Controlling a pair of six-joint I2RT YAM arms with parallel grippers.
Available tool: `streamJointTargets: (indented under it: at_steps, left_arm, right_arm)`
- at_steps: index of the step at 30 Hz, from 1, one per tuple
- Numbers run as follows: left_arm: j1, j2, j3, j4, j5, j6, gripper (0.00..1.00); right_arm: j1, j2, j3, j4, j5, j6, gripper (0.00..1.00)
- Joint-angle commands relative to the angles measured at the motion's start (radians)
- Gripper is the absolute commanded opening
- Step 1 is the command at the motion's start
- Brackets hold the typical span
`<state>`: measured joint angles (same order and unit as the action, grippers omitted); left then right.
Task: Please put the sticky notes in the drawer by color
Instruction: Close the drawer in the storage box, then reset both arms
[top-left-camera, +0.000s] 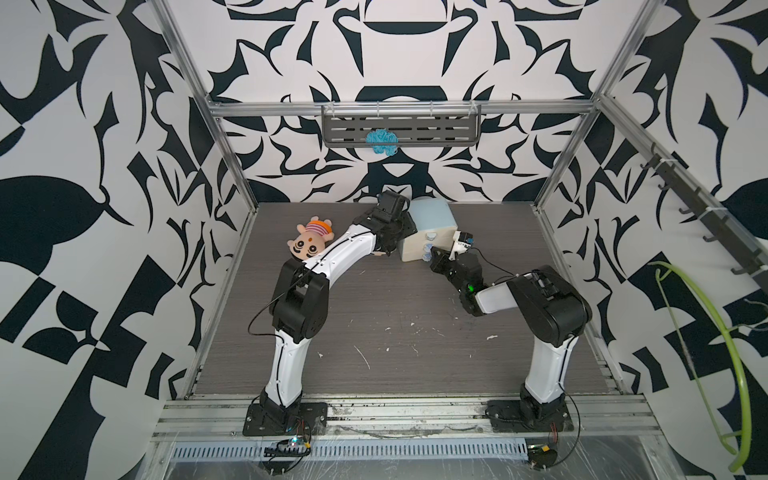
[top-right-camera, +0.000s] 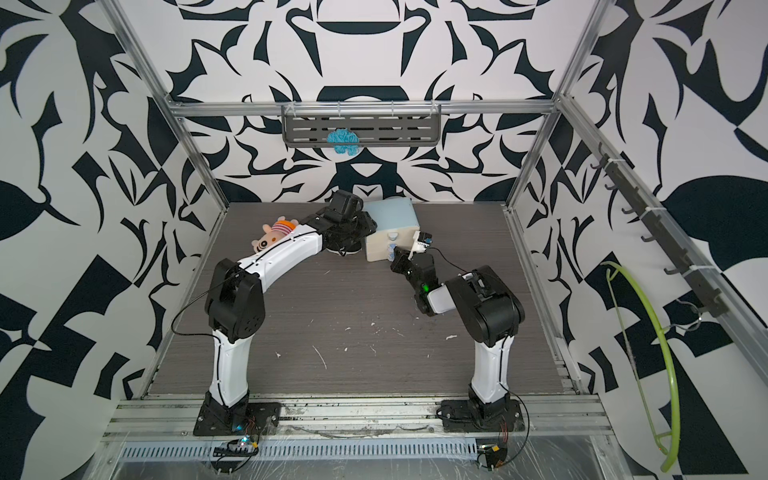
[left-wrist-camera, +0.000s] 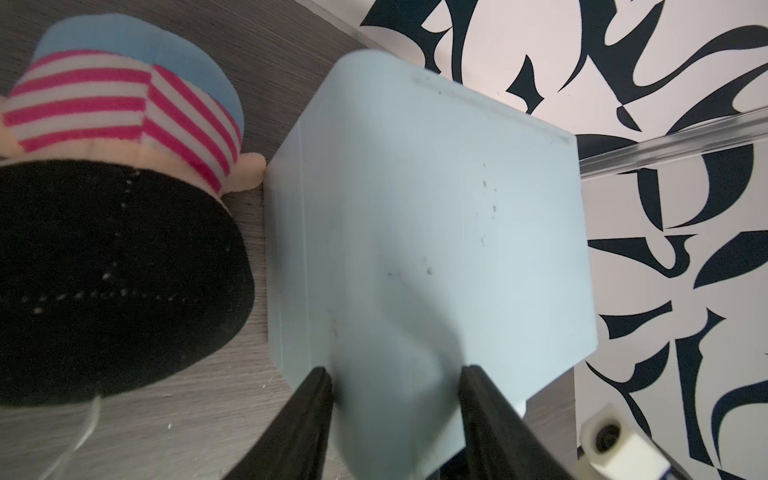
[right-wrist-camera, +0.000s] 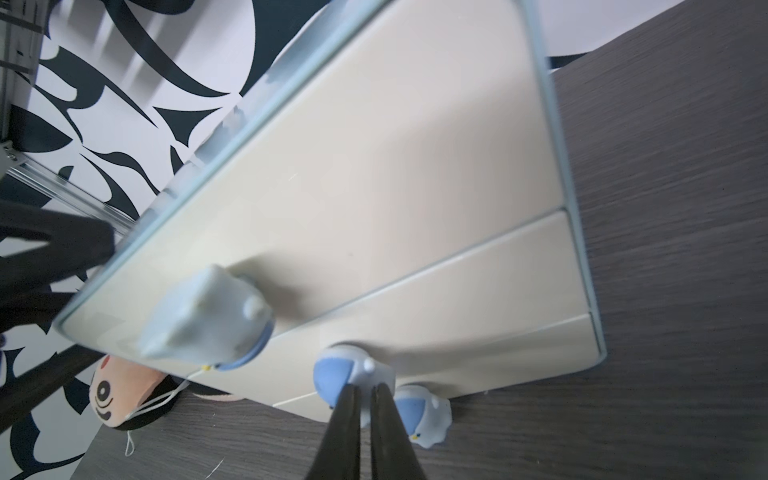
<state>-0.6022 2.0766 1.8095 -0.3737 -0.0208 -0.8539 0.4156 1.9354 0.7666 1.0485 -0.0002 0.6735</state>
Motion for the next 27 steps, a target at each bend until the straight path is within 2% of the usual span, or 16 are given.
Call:
streamJointTargets:
  at_steps: [1,5,8,11,13,15,16,20,22,27]
  left_arm:
    - [0.003,0.021,-0.058,-0.145,-0.004,0.029,0.54]
    - [0.004,0.008,-0.069,-0.138,0.001,0.043,0.54]
    - [0.004,-0.011,-0.078,-0.114,0.014,0.073,0.59]
    - [0.002,-0.048,-0.096,-0.070,0.021,0.111,0.69]
    - [0.003,-0.081,-0.108,-0.042,0.021,0.147,0.78]
    - [0.000,-0.124,-0.134,-0.005,0.016,0.187,0.84]
    - [0.000,-0.153,-0.161,0.023,0.004,0.208,0.84]
    - [0.001,-0.305,-0.359,0.220,-0.103,0.299,1.00]
    - [0.004,-0.386,-0.471,0.321,-0.168,0.383,0.99]
    - [0.028,-0.579,-0.765,0.540,-0.305,0.640,0.99]
  right_arm:
    - [0.003,0.026,0.099,-0.007,-0.029,-0.029,0.13]
    - [0.002,0.013,0.106,-0.012,-0.047,-0.037,0.13]
    - [0.002,-0.048,0.048,-0.022,-0.047,-0.052,0.17]
    - [0.002,-0.136,-0.038,-0.051,-0.019,-0.078,0.32]
    - [0.002,-0.212,-0.094,-0.098,-0.001,-0.114,0.50]
    - [0.002,-0.300,-0.131,-0.174,0.017,-0.170,0.60]
    - [0.002,-0.349,-0.147,-0.221,0.028,-0.199,0.62]
    - [-0.001,-0.522,-0.158,-0.439,0.072,-0.360,0.80]
    - [-0.003,-0.594,-0.147,-0.552,0.112,-0.443,0.89]
    - [-0.010,-0.681,-0.165,-0.661,0.300,-0.592,0.97]
